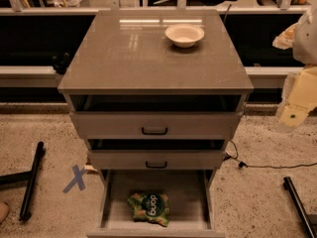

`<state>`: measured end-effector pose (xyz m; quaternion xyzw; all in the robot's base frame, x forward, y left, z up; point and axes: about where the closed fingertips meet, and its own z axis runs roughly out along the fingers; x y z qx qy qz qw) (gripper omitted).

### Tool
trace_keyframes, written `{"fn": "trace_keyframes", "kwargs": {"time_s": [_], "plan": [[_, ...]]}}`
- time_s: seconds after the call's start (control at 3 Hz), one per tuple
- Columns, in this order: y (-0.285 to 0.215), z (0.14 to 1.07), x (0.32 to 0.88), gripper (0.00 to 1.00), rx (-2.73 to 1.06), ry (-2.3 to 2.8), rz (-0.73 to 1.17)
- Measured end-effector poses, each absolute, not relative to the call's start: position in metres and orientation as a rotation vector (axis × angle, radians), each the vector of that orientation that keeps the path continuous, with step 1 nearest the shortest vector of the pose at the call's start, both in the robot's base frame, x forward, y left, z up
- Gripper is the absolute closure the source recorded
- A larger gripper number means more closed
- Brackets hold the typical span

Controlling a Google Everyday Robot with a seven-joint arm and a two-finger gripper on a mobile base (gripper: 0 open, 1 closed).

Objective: Pick green rice chip bag from bottom drawer and place on counter

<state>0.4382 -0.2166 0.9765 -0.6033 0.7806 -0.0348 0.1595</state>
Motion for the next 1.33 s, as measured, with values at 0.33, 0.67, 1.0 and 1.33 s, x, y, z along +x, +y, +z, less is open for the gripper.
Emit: {"fn": "trace_keyframes", "kwargs": {"time_s": [0.33, 0.67, 1.0, 1.33], "plan": [[-0.217, 0.977, 0.438, 0.0, -1.724, 2.231, -0.1], [-0.209, 0.964, 0.444, 0.0, -1.708, 2.22, 0.028], [-0.177, 0.916, 0.454, 0.0, -1.712, 2.139, 0.301], [-0.126, 0.846, 0.451, 0.0, -1.689, 2.056, 0.572]]}}
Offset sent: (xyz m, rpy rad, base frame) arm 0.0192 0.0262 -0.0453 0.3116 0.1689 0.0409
